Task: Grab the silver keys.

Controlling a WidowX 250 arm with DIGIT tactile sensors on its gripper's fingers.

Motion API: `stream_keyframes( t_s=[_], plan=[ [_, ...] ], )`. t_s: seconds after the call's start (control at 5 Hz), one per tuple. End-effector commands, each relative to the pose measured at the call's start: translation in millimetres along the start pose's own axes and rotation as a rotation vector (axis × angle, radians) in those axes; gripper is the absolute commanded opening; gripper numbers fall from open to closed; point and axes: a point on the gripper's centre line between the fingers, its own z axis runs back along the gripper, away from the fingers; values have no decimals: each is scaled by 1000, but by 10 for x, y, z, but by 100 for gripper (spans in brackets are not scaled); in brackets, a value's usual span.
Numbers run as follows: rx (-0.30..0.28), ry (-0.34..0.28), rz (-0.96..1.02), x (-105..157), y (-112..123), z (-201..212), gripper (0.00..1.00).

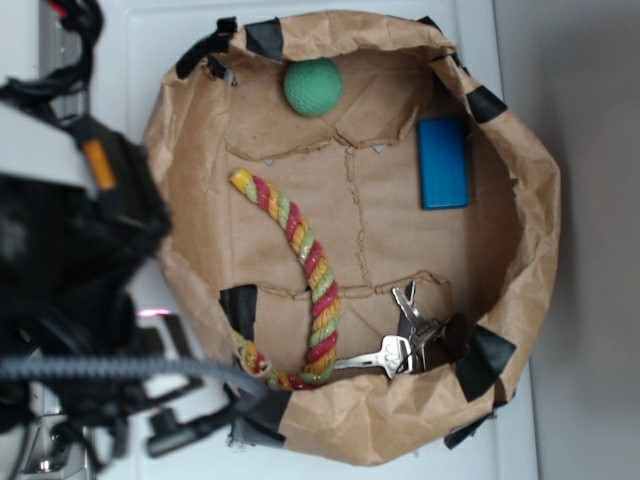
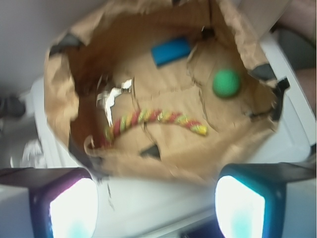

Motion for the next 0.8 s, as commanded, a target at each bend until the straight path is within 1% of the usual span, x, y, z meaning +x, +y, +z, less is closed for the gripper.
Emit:
stream_keyframes(
  t_s=[0.0, 0.2, 0.4, 0.6],
  plan=[
    [-78, -79, 223, 419, 112, -381, 100],
    [-129, -11, 211, 495, 194, -615, 100],
    [-139, -22, 202, 516, 184, -784, 100],
    [-226, 70, 171, 517, 73, -844, 100]
  ],
)
